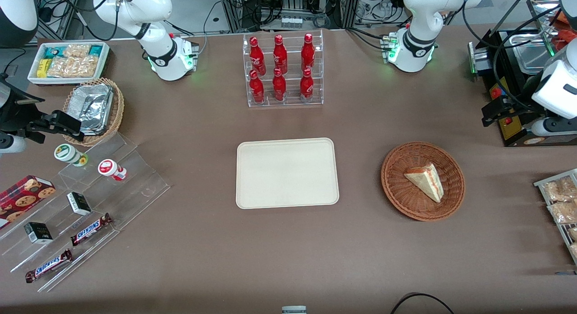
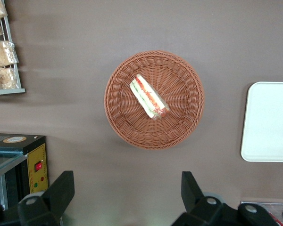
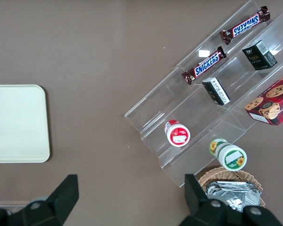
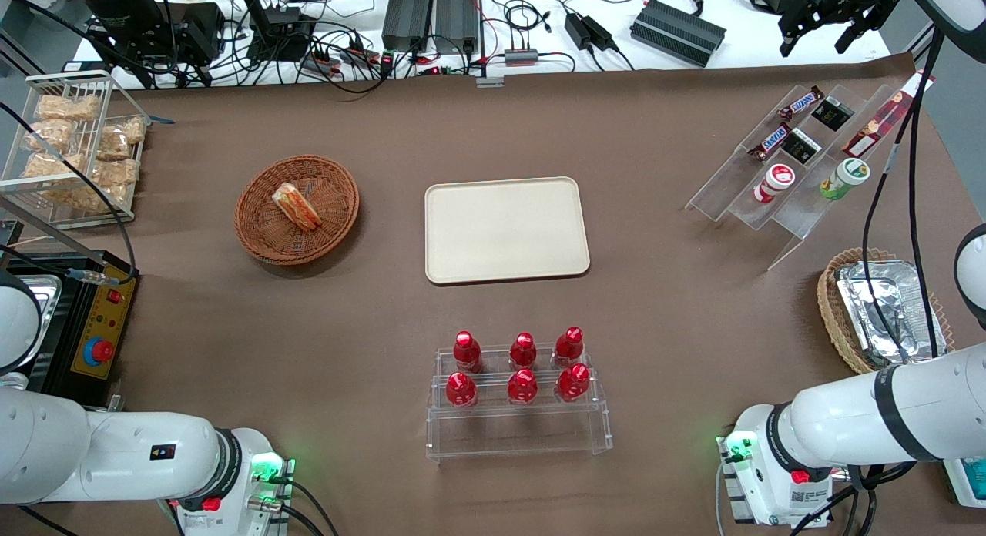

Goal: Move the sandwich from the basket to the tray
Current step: 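Move the left gripper down over the wrapped sandwich in the wicker basket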

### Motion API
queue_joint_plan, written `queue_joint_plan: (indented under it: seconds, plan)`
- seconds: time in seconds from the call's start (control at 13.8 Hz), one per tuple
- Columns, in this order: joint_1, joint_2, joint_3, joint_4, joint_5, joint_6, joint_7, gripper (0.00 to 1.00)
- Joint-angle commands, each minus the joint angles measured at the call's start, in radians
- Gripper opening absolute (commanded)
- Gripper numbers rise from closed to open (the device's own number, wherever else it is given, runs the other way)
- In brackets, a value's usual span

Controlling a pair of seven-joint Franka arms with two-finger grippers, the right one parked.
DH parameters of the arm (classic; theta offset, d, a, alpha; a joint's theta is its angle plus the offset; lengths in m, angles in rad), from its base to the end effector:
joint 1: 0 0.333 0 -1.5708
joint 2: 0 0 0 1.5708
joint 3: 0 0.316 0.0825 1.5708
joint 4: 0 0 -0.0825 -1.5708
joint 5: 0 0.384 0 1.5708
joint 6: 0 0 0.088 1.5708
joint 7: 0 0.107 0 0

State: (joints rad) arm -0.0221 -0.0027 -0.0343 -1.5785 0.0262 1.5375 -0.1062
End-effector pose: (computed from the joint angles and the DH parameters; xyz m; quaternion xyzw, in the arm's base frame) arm 0.5492 -0.0281 0.6195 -0.9994 -0.0251 0.0180 0.0147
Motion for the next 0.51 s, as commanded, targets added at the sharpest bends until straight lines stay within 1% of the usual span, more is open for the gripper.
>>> queue_joint_plan:
  seconds: [0.0,0.22,0.36,0.43]
  plan:
    - [-0.021,0.003,0.014,0.022,-0.014,-0.028,0.011,1.0]
    - [-0.013,0.009,0.013,0.015,-0.011,-0.019,0.011,1.0]
    - [-0.012,0.012,0.011,-0.023,-0.009,0.002,0.008,1.0]
    - [-0.012,0.009,0.01,-0.064,-0.011,0.044,0.005,1.0]
